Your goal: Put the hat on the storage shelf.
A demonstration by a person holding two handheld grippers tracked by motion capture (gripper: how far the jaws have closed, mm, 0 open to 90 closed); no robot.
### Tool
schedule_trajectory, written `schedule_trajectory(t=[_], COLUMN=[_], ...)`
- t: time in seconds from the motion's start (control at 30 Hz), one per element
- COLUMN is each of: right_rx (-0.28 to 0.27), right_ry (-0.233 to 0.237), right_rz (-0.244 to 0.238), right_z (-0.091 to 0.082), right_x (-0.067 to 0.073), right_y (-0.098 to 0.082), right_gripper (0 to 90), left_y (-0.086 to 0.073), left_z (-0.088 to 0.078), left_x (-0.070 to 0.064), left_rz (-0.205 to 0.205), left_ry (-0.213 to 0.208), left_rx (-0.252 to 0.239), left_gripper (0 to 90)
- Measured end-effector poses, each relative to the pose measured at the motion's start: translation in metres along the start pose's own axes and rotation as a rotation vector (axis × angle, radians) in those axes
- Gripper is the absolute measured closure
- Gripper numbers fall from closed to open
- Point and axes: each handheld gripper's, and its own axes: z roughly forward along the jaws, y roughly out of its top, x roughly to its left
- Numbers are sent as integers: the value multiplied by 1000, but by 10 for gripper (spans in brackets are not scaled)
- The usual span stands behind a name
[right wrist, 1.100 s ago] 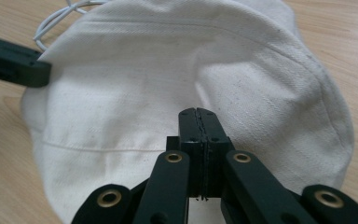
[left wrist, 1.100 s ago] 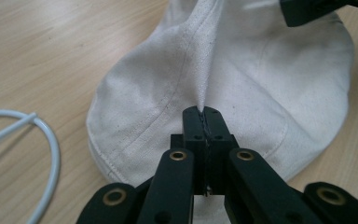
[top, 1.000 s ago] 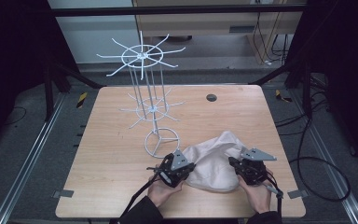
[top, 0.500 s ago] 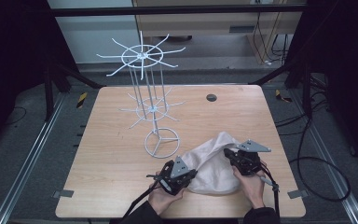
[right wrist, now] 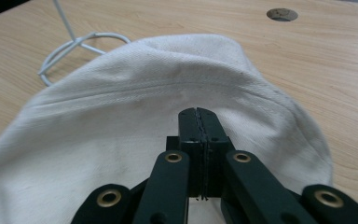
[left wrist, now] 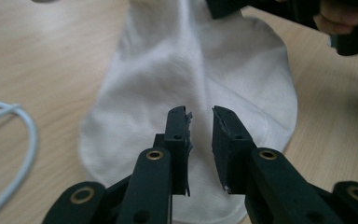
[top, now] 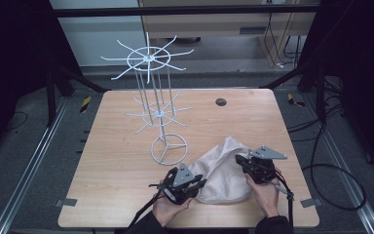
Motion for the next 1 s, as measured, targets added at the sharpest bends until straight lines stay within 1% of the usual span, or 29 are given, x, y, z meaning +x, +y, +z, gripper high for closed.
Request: schedule_trajectory(t=[0.1, 0.13, 0.17, 0.2, 0.23, 0.27, 0.37, 0.47, 0.5, 0.53, 0.6, 0.67, 0.73, 0.8, 0.83, 0.87, 0.97, 1.0], right_rx=[-4, 2, 11, 17, 28, 32, 57, 85, 98, 106, 120, 135, 140, 142, 141, 141, 136, 132], right_ry=[11, 11, 15, 13, 16, 17, 23, 21, 19, 16, 10, -9, -16, -27, -35, -35, -40, -40], right_rz=[-2, 0, 9, 12, 16, 21, 12, 8, 9, 16, 29, 30, 27, 27, 39, 39, 48, 56], right_z=[-11, -15, -18, -19, -21, -22, -27, -30, -31, -32, -32, -26, -25, -21, -18, -18, -11, -8], right_x=[1, 1, 1, 1, 1, 2, 5, 6, 6, 5, 2, -4, -5, -10, -14, -14, -22, -24], right_y=[-2, -3, -6, -7, -10, -12, -19, -28, -32, -34, -38, -40, -39, -38, -36, -36, -32, -31], right_gripper=[900, 900, 900, 900, 900, 900, 900, 900, 900, 899, 900, 900, 900, 900, 900, 900, 900, 900], left_y=[6, 8, 10, 12, 12, 14, 12, 9, 7, 6, 3, 1, 0, 0, -1, -3, -9, -10], left_z=[-8, -9, -8, -5, -2, 4, 18, 32, 37, 41, 49, 51, 51, 49, 48, 46, 43, 42], left_x=[14, 20, 23, 29, 32, 38, 48, 53, 54, 55, 54, 54, 51, 49, 47, 45, 38, 36], left_rz=[-21, -23, -24, -31, -27, -27, -51, -37, -32, -19, -15, 3, 14, 20, 18, 16, -5, -2], left_ry=[31, 50, 60, 80, 93, 102, 109, 112, 111, 110, 103, 94, 89, 74, 69, 60, 37, 33], left_rx=[-17, -20, -14, -5, -1, 16, 41, 79, 88, 99, 113, 140, 148, 149, 145, 141, 125, 125], left_gripper=[768, 774, 782, 793, 809, 819, 892, 899, 899, 900, 900, 900, 900, 900, 900, 900, 900, 900])
